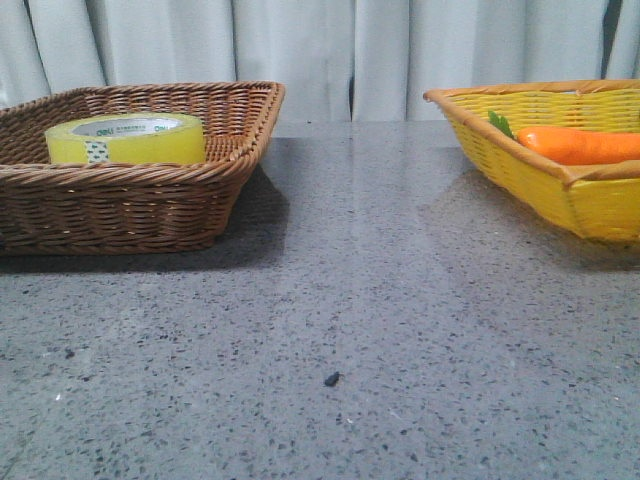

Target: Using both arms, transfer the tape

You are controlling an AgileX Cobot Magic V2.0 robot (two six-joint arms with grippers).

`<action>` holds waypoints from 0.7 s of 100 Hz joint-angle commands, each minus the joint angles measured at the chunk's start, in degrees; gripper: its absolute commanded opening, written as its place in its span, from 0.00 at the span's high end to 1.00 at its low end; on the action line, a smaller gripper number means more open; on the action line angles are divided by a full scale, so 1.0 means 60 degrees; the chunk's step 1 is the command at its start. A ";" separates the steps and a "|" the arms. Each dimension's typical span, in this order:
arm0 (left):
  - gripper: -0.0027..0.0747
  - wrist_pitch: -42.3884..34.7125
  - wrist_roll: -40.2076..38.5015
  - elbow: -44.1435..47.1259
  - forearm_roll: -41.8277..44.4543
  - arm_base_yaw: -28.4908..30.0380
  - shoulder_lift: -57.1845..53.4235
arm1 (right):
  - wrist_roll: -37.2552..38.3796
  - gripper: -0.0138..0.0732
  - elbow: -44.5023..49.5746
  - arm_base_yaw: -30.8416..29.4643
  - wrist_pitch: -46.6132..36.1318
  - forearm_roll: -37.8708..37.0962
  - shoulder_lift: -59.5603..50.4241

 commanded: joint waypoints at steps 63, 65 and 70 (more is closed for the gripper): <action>0.99 -0.0934 -0.0034 0.0756 -0.0412 -0.0007 -0.1408 | 0.0069 0.93 0.0117 -0.0019 0.0728 -0.0450 -0.0246; 0.99 -0.0934 -0.0034 0.0756 -0.0412 -0.0007 -0.1408 | 0.0069 0.93 0.0117 -0.0019 0.0728 -0.0450 -0.0246; 0.99 -0.0934 -0.0034 0.0756 -0.0412 -0.0007 -0.1408 | 0.0069 0.93 0.0117 -0.0019 0.0728 -0.0450 -0.0246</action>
